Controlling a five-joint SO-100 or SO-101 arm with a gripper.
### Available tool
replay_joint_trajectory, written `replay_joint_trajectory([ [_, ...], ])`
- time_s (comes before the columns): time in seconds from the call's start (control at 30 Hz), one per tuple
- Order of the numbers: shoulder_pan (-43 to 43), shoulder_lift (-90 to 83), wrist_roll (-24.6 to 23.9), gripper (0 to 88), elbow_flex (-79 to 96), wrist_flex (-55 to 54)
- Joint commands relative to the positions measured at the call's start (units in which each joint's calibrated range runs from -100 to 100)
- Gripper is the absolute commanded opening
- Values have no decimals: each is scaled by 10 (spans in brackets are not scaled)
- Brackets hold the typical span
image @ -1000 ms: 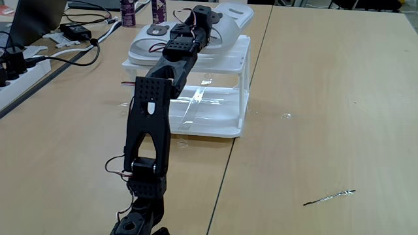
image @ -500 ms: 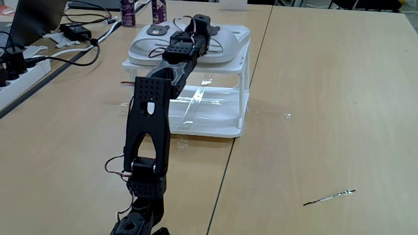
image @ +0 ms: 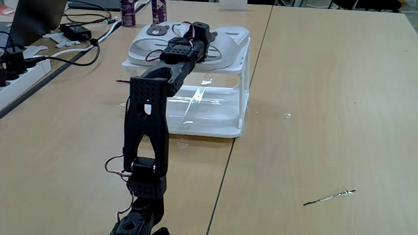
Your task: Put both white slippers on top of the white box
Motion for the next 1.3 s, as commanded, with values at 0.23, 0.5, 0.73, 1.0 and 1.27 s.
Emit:
replay_joint_trajectory([
  [0.23, -1, -101, 4, 225, 43, 0],
  [0.5, -1, -103, 4, 230, 21, -1],
  [0.73, 0, -145, 4, 231, 37, 1],
  [1.0, 2, -232, 4, 231, 162, 1],
  [1.27, 3, -341, 4, 231, 273, 1],
])
